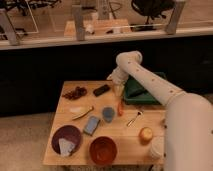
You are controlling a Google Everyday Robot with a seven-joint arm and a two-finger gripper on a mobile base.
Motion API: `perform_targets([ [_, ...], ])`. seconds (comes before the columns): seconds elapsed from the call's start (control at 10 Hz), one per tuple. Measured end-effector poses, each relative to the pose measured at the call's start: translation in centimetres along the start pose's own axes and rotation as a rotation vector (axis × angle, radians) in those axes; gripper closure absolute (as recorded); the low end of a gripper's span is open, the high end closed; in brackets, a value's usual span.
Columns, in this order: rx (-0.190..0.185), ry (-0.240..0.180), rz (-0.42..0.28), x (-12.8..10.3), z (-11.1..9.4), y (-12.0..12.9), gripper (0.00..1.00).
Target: Place grapes in red bowl
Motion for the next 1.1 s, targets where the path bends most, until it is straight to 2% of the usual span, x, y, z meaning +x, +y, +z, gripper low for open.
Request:
perform_targets([
  [0.2, -0.031, 0.000, 0.014, -1.1, 2.5, -2.3, 0.20],
  [0.3, -0.039, 0.002, 0.018, -1.2, 3.0, -2.6, 0.20],
  [0.8, -0.040, 0.005, 0.022, -0.9, 3.1, -2.6, 0.20],
  [0.9, -0.030, -0.014, 0.005, -1.3, 3.2, -2.8, 0.20],
  [1.1, 0.043, -0.105, -0.081, -2.8, 3.7, -3.8, 0.20],
])
